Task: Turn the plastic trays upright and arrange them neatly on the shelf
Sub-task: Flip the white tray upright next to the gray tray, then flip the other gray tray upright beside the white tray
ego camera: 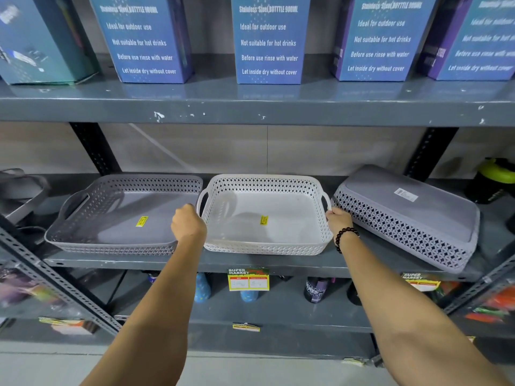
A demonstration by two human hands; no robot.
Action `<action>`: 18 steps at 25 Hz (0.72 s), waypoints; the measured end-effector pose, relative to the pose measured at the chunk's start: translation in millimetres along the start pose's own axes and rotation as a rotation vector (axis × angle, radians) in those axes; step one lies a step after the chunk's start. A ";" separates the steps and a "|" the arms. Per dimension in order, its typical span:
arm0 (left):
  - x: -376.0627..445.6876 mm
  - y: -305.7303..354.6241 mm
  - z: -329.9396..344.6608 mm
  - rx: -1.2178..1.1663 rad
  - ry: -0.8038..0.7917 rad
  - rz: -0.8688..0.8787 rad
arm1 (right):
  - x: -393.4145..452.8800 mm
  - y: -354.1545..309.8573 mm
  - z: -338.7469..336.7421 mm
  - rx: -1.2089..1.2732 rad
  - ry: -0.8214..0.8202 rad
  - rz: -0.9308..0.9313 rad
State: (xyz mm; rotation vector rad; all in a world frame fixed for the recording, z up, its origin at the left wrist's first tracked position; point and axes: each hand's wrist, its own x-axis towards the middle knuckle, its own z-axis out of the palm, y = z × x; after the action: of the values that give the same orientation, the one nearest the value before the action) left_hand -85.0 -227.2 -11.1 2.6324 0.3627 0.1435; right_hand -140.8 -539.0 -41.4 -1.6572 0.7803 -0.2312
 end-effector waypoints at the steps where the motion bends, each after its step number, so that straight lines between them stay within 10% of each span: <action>1: -0.9 1.0 -0.1 0.006 0.003 0.014 | -1.2 -1.2 0.0 -0.018 0.003 -0.009; 10: -20.5 79.5 8.2 -0.100 -0.052 0.304 | -34.1 -36.7 -29.1 -0.135 0.327 -0.234; 18: -80.9 244.3 77.1 -0.167 -0.268 0.667 | -0.6 -26.8 -143.1 -0.159 0.571 -0.061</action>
State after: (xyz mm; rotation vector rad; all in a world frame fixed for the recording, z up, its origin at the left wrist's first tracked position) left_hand -93.9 -492.0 32.9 2.4596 -0.5978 0.0296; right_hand -210.2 -651.4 19.7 -1.7867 1.1965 -0.7221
